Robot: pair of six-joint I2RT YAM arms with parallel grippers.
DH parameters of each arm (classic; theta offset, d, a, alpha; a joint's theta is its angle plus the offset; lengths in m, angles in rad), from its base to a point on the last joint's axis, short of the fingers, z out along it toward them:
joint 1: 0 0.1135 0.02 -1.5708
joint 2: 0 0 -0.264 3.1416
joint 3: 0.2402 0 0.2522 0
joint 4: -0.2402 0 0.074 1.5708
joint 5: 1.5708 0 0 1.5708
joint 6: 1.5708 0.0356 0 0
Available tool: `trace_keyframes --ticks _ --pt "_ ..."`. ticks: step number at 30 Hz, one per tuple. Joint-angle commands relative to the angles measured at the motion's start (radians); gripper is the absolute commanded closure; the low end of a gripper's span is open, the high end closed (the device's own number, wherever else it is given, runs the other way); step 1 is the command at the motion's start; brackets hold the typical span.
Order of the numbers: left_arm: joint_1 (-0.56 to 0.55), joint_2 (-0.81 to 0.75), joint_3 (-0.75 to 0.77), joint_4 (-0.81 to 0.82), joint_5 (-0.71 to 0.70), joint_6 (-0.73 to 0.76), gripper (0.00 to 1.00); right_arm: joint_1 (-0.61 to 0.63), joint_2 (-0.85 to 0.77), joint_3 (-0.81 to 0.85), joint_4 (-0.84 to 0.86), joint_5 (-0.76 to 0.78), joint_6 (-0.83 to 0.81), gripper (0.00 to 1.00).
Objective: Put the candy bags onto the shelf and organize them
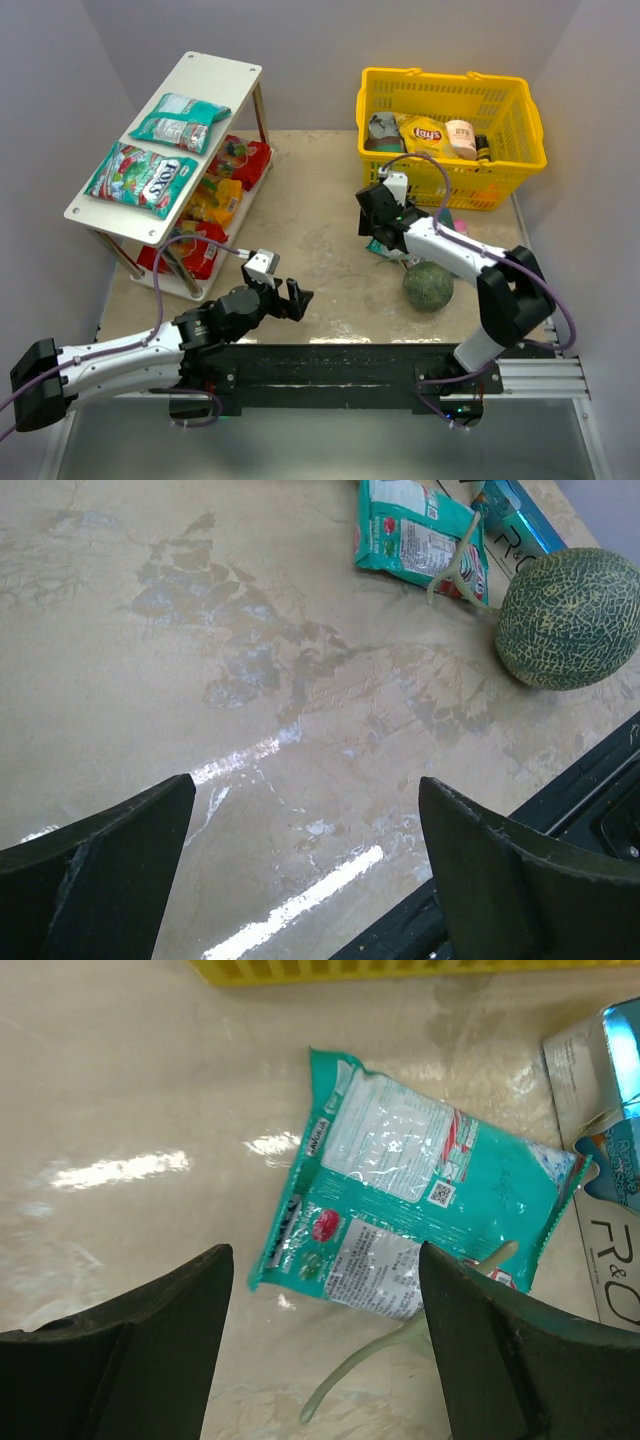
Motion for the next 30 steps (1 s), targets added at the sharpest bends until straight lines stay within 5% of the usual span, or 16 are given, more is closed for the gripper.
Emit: trace_keyframes --ticks 1,7,15,21,30 --pt "-0.004 0.003 0.044 0.049 0.014 -0.008 0.0 0.008 0.109 0.086 0.028 0.083 -0.021 0.22" --pt "-0.004 -0.046 0.029 -0.006 0.014 -0.034 0.01 0.008 0.29 0.196 -0.003 0.108 0.03 0.26" --pt "-0.004 -0.092 0.036 -0.06 0.0 -0.029 0.0 0.008 0.353 0.202 -0.028 0.091 0.062 0.56" --pt "-0.004 -0.105 0.041 -0.12 -0.011 -0.025 0.0 0.015 0.277 0.091 0.075 -0.044 0.007 0.98" --pt "-0.004 -0.126 0.076 -0.223 -0.099 -0.071 0.0 0.24 0.136 -0.055 0.142 -0.396 -0.206 1.0"
